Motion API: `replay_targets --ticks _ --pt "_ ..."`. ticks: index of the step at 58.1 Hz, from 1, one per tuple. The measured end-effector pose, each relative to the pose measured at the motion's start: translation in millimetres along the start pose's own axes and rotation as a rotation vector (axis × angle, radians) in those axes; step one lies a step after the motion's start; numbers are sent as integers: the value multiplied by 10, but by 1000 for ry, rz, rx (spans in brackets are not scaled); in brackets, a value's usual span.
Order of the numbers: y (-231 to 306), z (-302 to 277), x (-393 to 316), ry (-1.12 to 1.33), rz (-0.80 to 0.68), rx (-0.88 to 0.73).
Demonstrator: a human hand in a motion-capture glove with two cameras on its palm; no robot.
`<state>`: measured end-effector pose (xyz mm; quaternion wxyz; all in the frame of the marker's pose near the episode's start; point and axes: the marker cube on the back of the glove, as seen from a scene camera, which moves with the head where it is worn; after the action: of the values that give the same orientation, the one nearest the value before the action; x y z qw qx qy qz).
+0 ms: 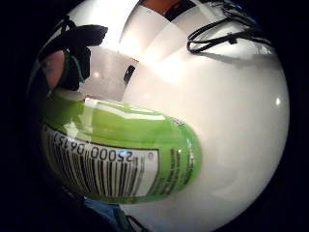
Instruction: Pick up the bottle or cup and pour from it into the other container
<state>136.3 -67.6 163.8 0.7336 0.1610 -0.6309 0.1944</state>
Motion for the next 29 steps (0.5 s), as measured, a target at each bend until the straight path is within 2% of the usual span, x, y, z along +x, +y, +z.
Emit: replay_targets --ticks 11,29 --pt "42 245 -245 167 -34 -108" --pt "186 970 -1031 671 -217 -480"
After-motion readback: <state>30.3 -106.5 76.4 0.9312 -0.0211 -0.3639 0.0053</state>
